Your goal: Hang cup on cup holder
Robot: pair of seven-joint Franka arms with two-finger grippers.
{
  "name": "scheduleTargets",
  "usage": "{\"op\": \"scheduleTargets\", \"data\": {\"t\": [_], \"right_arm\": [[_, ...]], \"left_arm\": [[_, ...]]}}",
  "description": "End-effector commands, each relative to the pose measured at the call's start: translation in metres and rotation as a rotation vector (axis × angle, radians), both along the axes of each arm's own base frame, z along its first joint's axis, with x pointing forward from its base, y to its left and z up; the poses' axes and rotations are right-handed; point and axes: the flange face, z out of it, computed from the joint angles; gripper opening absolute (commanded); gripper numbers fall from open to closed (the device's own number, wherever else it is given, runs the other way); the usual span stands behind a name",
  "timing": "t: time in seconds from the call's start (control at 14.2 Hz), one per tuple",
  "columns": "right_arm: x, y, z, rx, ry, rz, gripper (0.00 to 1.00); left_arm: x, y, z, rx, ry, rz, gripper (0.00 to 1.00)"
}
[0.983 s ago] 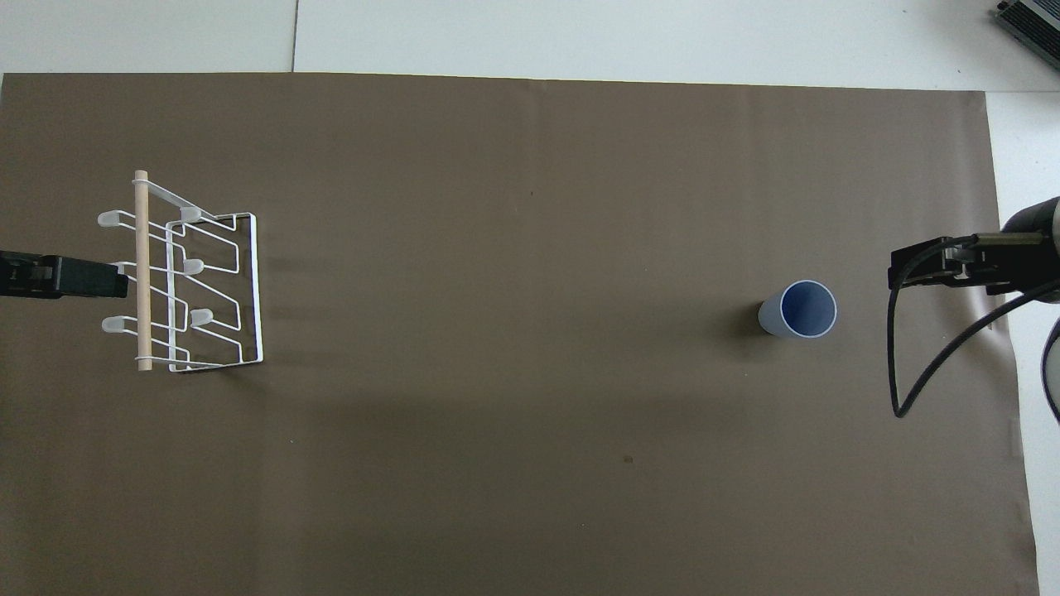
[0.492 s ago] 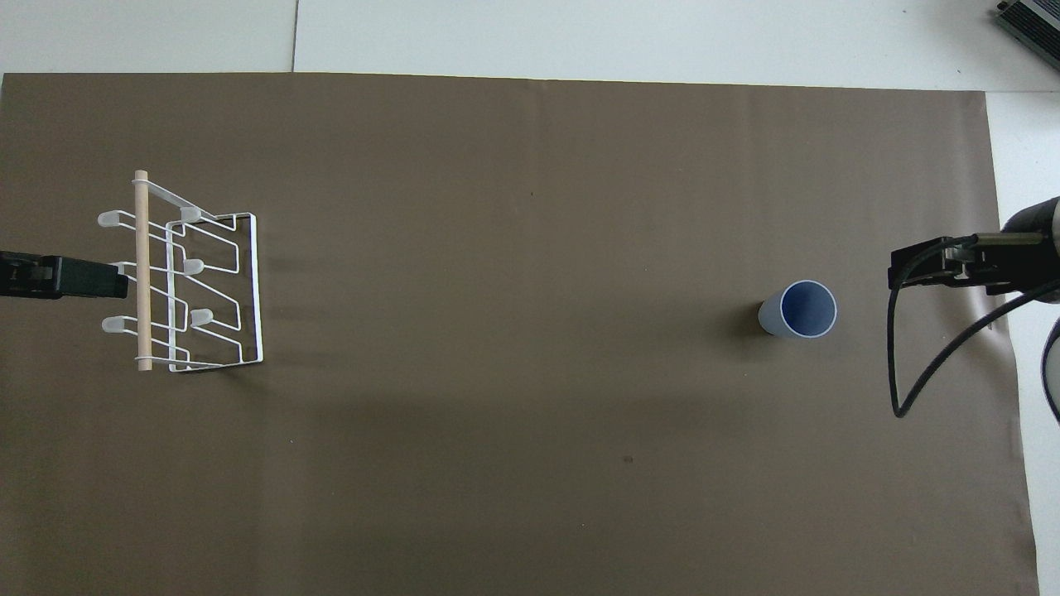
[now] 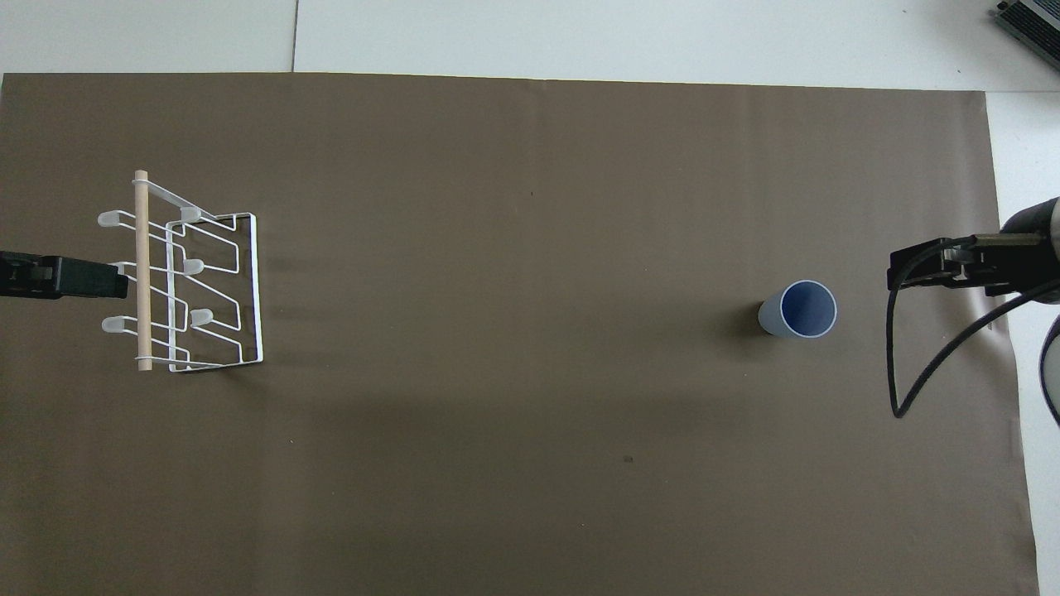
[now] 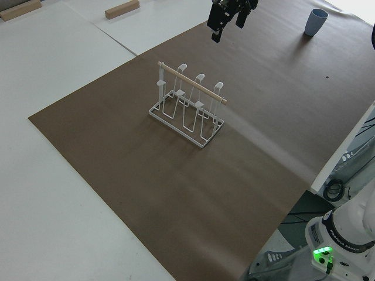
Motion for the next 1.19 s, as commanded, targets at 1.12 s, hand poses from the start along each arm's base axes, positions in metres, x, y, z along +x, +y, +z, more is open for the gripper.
{"op": "scheduleTargets", "data": {"t": [1.12], "right_arm": [[0.014,-0.049,-0.228,0.039,-0.083,0.204,1.0]], "left_arm": [[-0.002,0.002,0.0,0.02,0.008,0.009,1.0]]}}
